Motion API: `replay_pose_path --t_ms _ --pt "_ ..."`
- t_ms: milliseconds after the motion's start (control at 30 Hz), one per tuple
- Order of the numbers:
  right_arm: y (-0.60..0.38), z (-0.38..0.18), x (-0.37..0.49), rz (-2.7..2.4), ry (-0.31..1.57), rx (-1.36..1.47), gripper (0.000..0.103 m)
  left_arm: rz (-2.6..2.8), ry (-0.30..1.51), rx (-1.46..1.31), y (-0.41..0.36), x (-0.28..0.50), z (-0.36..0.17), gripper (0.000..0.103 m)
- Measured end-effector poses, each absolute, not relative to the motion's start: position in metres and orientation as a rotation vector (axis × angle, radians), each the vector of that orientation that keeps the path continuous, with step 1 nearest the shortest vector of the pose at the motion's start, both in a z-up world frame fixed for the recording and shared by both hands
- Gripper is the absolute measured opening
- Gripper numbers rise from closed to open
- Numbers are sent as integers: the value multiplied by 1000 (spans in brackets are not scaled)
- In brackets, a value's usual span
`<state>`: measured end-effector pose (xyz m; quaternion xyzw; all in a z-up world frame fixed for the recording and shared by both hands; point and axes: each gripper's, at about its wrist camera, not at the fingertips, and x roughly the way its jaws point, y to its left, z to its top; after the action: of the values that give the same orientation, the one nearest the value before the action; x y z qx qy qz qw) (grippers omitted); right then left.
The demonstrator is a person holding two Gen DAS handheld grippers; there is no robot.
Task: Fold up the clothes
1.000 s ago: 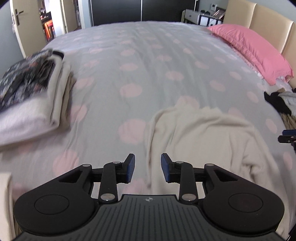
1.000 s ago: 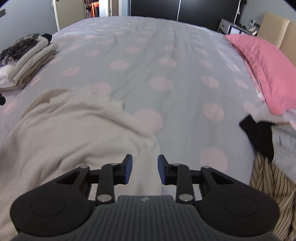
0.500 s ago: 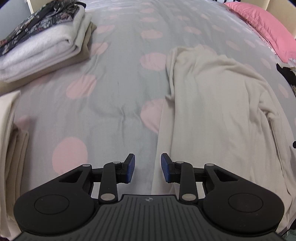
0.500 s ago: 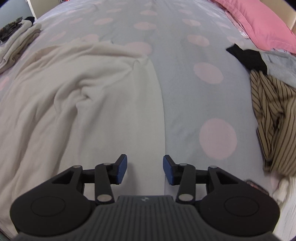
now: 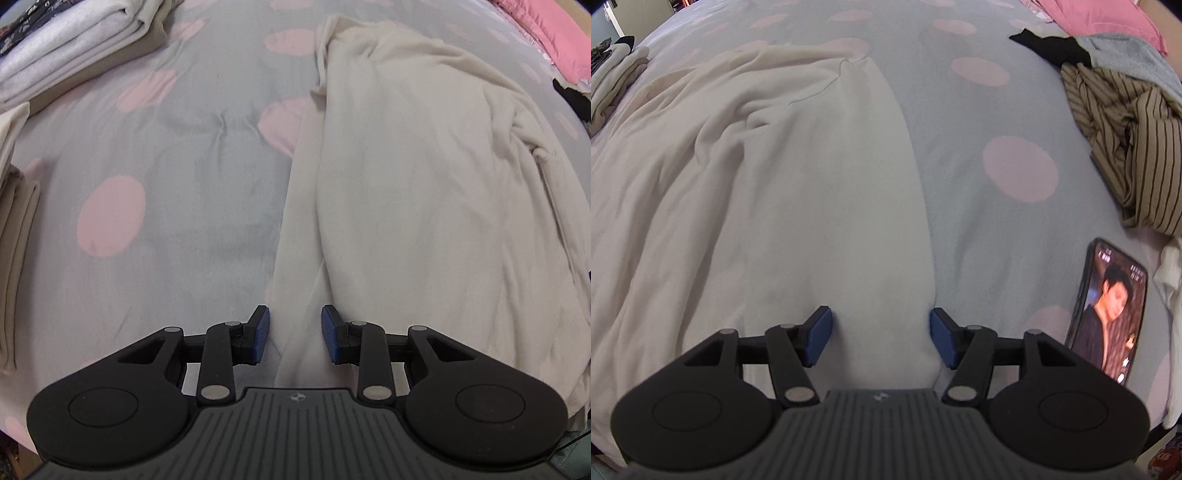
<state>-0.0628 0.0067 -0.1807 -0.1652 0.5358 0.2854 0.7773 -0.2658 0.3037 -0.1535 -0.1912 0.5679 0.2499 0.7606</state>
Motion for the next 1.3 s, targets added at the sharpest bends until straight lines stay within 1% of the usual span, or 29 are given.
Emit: replay_pose_path --t_ms 33,67,100,133,167,300,433,733,867,967,1033,1100,1167,1233,1300 --pt "7 -181 -66 628 1161 -353 42 550 1232 -417 303 -266 -154 29" --pt "7 -180 -69 636 1157 -353 32 555 1228 -419 303 -267 -154 30" --pt "8 -179 -71 636 1147 -361 27 561 1224 -428 303 -268 -154 30" --pt "9 -177 -73 633 1140 -363 12 565 1219 -437 303 -270 -154 30" --pt "8 -175 -73 627 1134 -357 11 569 1215 -446 304 -271 -154 30" --pt "0 -163 -63 601 1145 -291 9 584 1198 -478 306 -276 -152 30" --pt "-12 -140 -36 555 1117 -270 9 593 1185 -495 307 -279 -150 30" --pt "-46 -91 66 347 996 -314 9 600 1162 -527 311 -280 -147 30" --pt "-56 -81 104 261 955 -295 9 610 1158 -543 312 -283 -146 30" --pt "-51 -82 113 228 919 -327 9 617 1155 -558 313 -287 -145 30" --pt "-48 -87 115 242 930 -329 9 609 1153 -570 315 -288 -145 30" --pt "-47 -93 112 283 950 -313 11 596 1151 -580 316 -288 -146 30" --pt "-45 -97 100 307 934 -327 18 587 1162 -573 316 -286 -149 30" --pt "-44 -100 87 324 919 -354 22 581 1179 -563 317 -284 -153 30" --pt "-45 -100 76 346 917 -353 24 597 1202 -545 316 -283 -157 30"
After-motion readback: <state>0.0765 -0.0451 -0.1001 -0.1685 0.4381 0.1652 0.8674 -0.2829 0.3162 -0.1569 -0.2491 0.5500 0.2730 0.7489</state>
